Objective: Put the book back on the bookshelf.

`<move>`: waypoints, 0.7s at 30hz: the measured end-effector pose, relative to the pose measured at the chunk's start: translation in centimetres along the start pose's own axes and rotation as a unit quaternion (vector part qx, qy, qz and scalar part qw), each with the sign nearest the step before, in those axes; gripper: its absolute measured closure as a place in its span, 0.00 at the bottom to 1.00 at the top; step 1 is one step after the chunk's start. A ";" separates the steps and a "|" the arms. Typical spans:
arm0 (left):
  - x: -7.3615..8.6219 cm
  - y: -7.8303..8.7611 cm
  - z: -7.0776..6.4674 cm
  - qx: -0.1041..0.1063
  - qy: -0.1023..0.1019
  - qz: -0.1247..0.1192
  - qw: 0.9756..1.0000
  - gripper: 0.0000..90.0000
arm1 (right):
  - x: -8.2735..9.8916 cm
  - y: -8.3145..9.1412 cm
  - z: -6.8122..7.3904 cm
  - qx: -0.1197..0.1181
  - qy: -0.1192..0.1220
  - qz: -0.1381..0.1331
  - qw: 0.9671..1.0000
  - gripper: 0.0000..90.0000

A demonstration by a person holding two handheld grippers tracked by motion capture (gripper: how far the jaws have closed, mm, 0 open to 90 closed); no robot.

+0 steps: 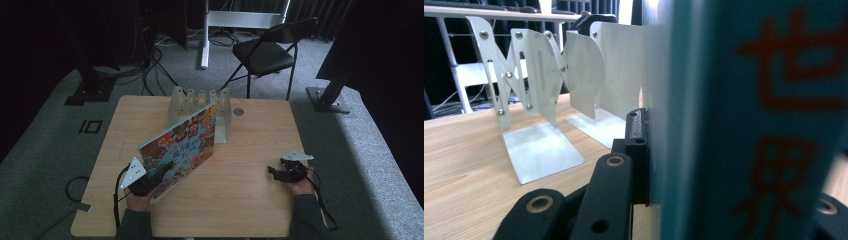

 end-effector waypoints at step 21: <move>0.0 1.0 1.1 -0.027 0.018 -0.004 0.999 0.90 | 0.0 0.0 0.0 0.000 0.000 0.000 1.000 0.34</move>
Point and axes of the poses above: each handheld gripper's, and its own axes: y roughly backward along the jaws, x roughly out of its underside, z roughly to its left, the point moved 5 cm from there along -y, roughly forward along the jaws, and after that the axes turned 4 degrees about z, right-handed, at the moved point
